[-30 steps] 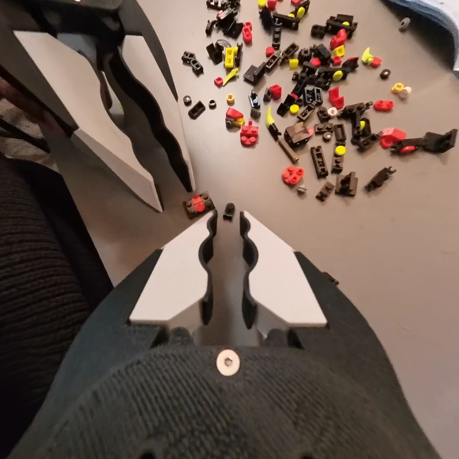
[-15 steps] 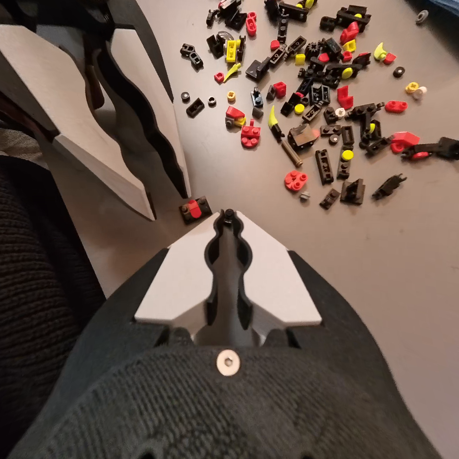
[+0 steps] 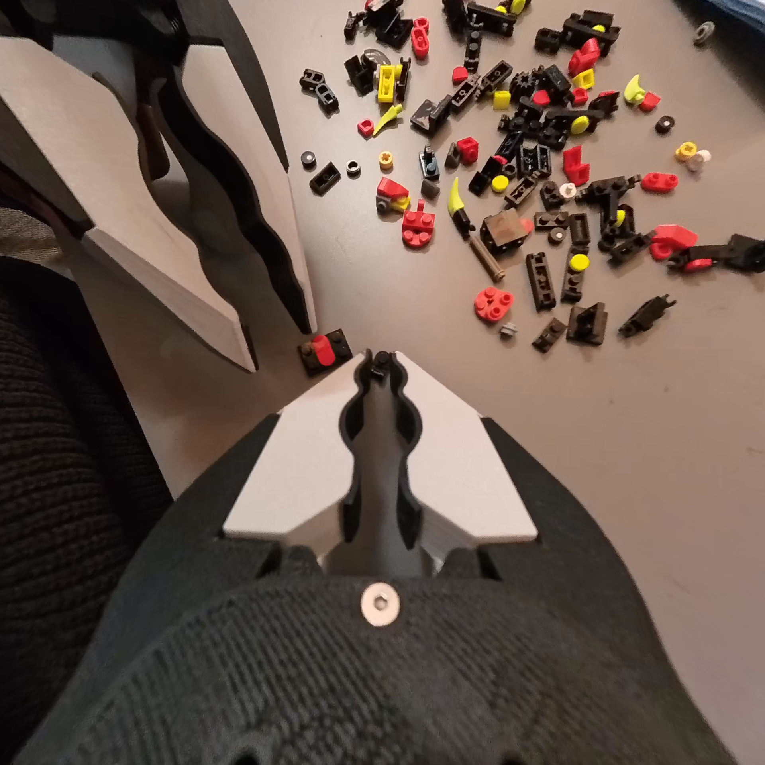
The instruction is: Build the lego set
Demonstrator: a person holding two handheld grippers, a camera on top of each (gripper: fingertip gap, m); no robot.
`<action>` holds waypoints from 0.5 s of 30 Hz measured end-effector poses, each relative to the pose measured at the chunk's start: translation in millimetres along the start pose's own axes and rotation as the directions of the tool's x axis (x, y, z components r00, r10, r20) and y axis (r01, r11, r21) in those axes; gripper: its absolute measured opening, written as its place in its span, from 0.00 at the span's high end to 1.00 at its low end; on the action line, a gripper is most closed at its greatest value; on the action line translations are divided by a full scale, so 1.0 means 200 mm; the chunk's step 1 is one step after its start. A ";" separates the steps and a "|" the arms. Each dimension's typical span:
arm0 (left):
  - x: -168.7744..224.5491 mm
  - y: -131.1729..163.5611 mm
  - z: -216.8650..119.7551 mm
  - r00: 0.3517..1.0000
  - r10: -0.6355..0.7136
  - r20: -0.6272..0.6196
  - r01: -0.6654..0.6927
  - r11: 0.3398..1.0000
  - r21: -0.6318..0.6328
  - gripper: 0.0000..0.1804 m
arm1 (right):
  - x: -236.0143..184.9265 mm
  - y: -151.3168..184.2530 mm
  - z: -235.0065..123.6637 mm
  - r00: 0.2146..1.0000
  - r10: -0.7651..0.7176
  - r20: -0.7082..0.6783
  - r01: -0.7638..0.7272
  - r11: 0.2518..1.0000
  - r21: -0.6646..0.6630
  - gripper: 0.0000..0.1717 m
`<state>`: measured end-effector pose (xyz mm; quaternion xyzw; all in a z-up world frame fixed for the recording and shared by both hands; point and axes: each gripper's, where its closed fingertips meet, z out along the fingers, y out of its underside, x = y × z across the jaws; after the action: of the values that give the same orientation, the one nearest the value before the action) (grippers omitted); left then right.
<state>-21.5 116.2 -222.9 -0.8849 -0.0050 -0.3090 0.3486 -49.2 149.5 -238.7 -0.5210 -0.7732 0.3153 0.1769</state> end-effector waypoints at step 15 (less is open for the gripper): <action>0.00 0.00 0.00 1.000 -0.004 -0.002 0.004 1.000 0.001 0.86 | 0.01 0.00 -0.01 0.999 -0.009 -0.036 0.009 1.000 -0.003 0.94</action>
<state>-22.2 116.3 -223.1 -0.8843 -0.0065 -0.3108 0.3483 -47.6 151.7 -237.1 -0.5232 -0.7727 0.3041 0.1915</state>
